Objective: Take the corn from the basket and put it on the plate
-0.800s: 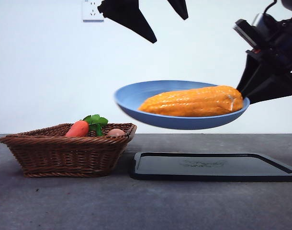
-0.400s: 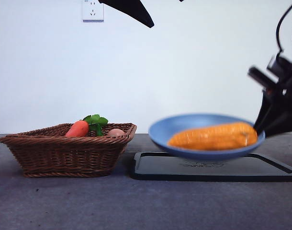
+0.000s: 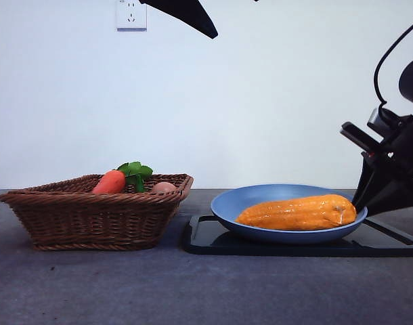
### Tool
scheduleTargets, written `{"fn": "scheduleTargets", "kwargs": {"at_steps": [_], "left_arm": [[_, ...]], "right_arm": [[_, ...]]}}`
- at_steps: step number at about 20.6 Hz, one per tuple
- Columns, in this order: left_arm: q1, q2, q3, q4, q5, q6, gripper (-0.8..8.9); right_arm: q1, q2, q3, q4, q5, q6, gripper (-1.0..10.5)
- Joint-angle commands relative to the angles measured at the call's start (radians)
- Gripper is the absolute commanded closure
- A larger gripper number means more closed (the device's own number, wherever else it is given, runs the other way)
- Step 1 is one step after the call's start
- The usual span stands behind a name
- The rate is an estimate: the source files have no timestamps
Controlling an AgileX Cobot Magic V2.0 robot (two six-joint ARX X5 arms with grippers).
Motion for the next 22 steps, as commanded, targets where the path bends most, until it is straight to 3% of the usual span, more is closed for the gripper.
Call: {"fn": "scheduleTargets", "kwargs": {"at_steps": [1, 4, 9, 14, 22], "left_arm": [[-0.006, 0.003, 0.03, 0.005, 0.0, 0.002, 4.47], [-0.006, 0.003, 0.03, 0.004, -0.001, 0.002, 4.47], [-0.006, 0.003, 0.03, 0.004, -0.001, 0.002, 4.48], [-0.005, 0.003, 0.03, -0.002, -0.001, 0.002, 4.48], [-0.005, 0.003, 0.03, -0.003, -0.001, 0.002, 4.48]], "right_arm": [[0.0, 0.037, 0.02, -0.006, -0.004, -0.006, 9.4], [0.0, 0.04, 0.02, -0.025, -0.005, -0.016, 9.4], [0.0, 0.039, 0.021, -0.04, -0.015, -0.017, 7.5], [-0.011, -0.008, 0.023, -0.075, -0.066, -0.024, 7.4], [-0.032, -0.336, 0.023, -0.318, 0.015, -0.172, 7.4]]}}
